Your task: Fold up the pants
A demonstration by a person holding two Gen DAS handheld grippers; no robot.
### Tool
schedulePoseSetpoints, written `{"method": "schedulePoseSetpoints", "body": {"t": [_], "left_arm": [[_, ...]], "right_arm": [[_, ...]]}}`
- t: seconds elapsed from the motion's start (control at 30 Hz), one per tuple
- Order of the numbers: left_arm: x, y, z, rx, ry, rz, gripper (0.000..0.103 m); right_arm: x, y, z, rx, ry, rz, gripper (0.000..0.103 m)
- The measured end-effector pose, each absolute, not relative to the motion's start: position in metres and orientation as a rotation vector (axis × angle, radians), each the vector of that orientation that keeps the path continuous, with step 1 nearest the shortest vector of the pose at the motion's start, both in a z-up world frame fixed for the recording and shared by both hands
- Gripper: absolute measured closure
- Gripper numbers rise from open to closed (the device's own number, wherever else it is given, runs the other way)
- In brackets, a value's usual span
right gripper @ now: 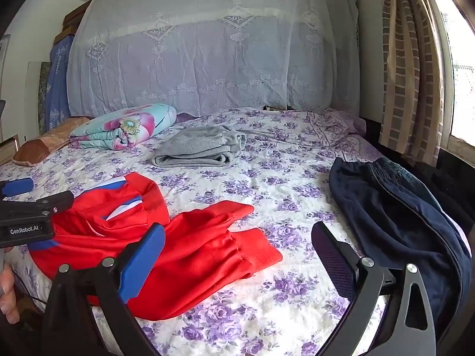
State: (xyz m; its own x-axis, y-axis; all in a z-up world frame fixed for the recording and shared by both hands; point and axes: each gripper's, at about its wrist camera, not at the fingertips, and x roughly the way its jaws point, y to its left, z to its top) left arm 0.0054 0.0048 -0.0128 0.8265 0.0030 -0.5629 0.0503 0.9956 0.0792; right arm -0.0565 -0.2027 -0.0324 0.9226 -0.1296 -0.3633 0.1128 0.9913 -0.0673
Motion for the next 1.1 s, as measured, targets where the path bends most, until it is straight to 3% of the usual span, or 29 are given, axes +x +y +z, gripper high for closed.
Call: {"method": "schedulePoseSetpoints", "body": {"t": [1.1], "left_arm": [[0.0077, 0.0067, -0.009, 0.09, 0.601, -0.026, 0.005]], "right_arm": [[-0.0661, -0.1993, -0.0241, -0.059, 0.344, -0.126, 0.004]]}}
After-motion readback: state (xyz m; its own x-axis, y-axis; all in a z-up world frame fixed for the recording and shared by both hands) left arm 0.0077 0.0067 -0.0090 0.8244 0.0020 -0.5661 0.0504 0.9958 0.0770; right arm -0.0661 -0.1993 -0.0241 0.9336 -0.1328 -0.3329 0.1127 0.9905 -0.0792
